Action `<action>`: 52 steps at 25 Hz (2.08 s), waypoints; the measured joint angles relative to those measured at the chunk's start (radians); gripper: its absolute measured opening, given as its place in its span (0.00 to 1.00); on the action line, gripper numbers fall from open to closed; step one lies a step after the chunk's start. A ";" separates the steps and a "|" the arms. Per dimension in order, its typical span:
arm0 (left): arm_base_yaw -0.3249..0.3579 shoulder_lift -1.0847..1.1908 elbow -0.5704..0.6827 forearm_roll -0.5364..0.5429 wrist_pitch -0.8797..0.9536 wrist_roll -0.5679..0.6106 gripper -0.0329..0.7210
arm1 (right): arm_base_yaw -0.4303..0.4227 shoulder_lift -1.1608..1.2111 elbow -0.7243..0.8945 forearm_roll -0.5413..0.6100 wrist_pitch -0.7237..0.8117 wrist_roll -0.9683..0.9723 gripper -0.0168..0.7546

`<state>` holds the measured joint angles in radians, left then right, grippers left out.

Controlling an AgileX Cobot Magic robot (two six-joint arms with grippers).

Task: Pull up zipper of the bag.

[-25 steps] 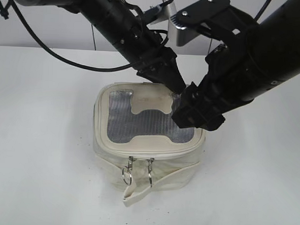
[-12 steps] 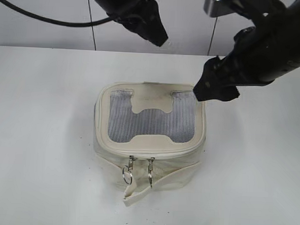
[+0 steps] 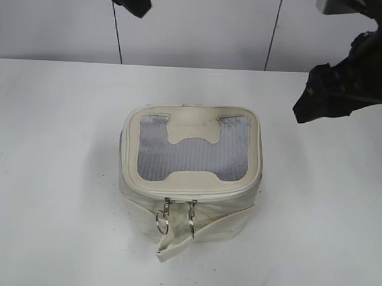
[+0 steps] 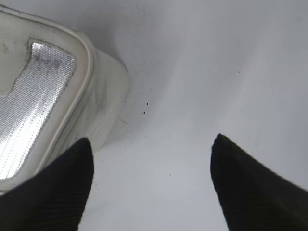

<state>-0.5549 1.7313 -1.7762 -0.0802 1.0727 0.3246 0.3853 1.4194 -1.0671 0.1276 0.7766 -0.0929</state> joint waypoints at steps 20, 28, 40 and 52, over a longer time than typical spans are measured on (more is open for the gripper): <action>0.137 -0.329 0.308 0.202 0.145 -0.247 0.52 | -0.001 -0.210 0.025 -0.285 0.251 0.190 0.78; 0.140 -0.671 0.760 0.093 0.096 -0.264 0.52 | -0.001 -0.373 0.211 -0.274 0.264 0.193 0.78; 0.140 -1.395 1.195 0.020 0.038 -0.267 0.52 | -0.001 -0.806 0.483 -0.228 0.265 0.193 0.78; 0.140 -1.726 1.223 0.011 0.002 -0.267 0.52 | -0.001 -1.286 0.565 -0.115 0.270 0.152 0.78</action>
<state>-0.4153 0.0052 -0.5534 -0.0690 1.0742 0.0580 0.3842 0.1331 -0.5021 0.0125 1.0469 0.0595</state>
